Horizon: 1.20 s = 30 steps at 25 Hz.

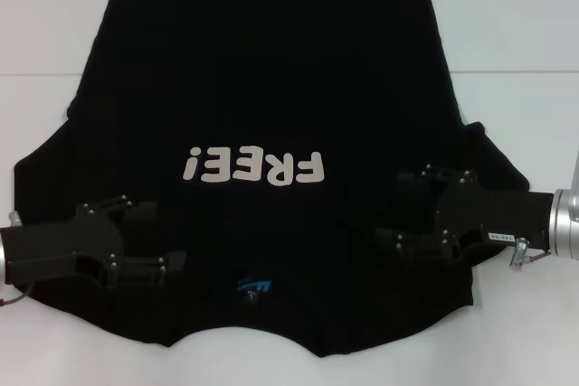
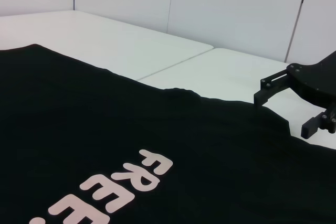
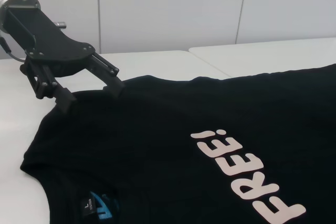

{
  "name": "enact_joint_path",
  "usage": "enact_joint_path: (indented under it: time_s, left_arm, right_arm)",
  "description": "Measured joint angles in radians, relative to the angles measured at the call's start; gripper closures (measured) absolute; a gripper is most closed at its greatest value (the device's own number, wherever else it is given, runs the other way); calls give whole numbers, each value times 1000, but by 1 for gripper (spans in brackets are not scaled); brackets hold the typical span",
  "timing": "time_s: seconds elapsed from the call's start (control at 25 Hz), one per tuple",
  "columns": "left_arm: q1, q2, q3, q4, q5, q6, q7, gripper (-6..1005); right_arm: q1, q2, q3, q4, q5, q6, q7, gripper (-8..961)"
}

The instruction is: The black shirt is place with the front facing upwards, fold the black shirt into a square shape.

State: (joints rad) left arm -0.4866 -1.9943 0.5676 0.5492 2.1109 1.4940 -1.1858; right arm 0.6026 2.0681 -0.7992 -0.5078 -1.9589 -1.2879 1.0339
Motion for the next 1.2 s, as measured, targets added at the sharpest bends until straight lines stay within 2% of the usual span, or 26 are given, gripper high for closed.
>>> enact_joint_path:
  time_s: [0.56, 0.68, 0.76, 0.84, 0.88, 1.0, 1.08, 1.2]
  left_arm:
    - [-3, 0, -6, 0, 0, -4, -14, 49]
    - [-4, 4, -55, 13, -7, -23, -131, 50]
    - [-9, 19, -102, 29, -6, -35, -297, 50]
    - [-18, 43, -140, 35, -5, -43, -459, 50]
    - [-26, 66, -158, 34, -4, -49, -562, 50]
    - [-37, 115, -170, 37, 16, -102, -773, 51]
    - [-41, 133, -170, 40, 56, -167, -900, 51]
    - [-50, 149, -172, 41, 134, -249, -1029, 51]
  right_arm:
    - [3, 1, 0, 0, 0, 1, 0, 38]
    - [3, 1, 0, 0, 0, 1, 0, 39]
    - [2, 1, 0, 0, 0, 1, 0, 39]
    - [0, 1, 0, 0, 0, 1, 0, 39]
    - [-1, 2, 0, 0, 0, 1, 0, 39]
    - [-4, 3, 0, 0, 0, 1, 0, 39]
    - [-4, 4, -1, 0, 0, 1, 0, 39]
    - [-5, 4, -2, 0, 0, 1, 0, 39]
